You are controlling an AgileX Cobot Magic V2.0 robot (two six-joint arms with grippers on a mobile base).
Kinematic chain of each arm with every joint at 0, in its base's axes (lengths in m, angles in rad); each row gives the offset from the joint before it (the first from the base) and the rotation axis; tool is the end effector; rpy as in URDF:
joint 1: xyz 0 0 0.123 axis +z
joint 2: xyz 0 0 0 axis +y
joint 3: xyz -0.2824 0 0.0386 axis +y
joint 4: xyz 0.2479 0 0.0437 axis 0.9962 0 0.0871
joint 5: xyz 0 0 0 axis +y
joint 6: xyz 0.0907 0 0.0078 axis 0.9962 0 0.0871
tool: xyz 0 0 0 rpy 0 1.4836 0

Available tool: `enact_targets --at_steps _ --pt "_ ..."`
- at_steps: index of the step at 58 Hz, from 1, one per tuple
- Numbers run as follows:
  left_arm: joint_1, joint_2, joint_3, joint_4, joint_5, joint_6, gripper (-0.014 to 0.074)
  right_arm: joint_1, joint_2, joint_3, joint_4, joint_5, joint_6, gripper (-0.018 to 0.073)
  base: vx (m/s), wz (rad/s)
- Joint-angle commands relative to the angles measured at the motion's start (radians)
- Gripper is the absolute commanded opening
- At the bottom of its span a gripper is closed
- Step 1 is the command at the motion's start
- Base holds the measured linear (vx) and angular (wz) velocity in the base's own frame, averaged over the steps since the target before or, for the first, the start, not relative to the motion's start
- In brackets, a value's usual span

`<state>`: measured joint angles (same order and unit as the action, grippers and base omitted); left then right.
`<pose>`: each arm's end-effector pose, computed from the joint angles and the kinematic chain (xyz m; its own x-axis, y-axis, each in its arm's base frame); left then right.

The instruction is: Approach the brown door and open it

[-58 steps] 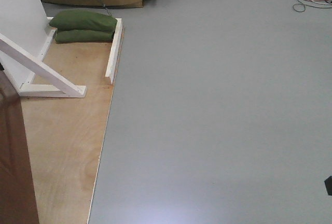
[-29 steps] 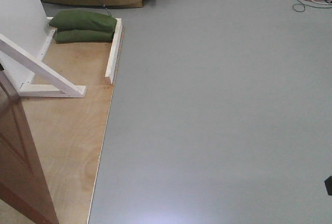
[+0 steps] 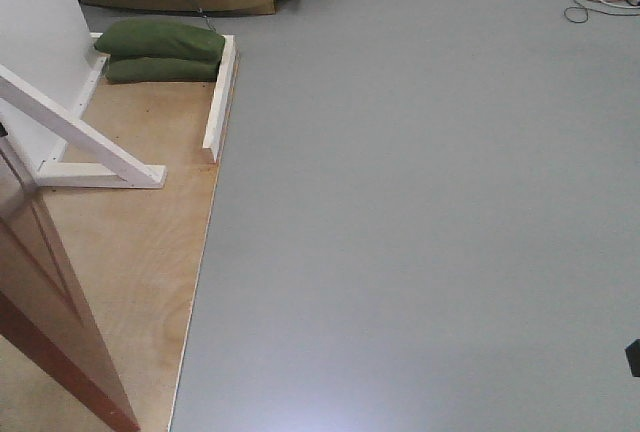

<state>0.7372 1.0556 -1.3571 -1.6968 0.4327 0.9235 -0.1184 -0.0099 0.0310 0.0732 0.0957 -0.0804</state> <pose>0.1683 0.1015 0.5389 0.4620 -0.4495 -0.7645 -0.0094 0.8595 -0.5111 0.0567 -0.0061 0.1945 -0.0300 -0.0040 -0.9995 0.1110 0.9938 -0.0073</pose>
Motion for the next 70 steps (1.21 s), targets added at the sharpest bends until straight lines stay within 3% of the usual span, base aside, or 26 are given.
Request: enact_targets --at_steps 1,26,42,70 --pt "-0.008 0.012 -0.028 -0.015 0.076 -0.006 -0.0003 -0.005 -0.013 0.005 -0.007 -0.077 -0.005 0.0000 0.00 0.00" --pt "-0.008 0.091 -0.028 0.024 0.267 -0.133 -0.0003 -0.005 -0.013 0.005 -0.007 -0.077 -0.005 0.0000 0.00 0.00" --pt "-0.010 0.110 -0.028 0.038 0.301 -0.136 -0.0003 -0.005 -0.013 0.005 -0.007 -0.077 -0.005 0.0000 0.00 0.00" --pt "-0.149 0.177 -0.028 0.040 0.320 -0.136 -0.0003 -0.005 -0.013 0.005 -0.007 -0.077 -0.005 0.0000 0.00 0.00"
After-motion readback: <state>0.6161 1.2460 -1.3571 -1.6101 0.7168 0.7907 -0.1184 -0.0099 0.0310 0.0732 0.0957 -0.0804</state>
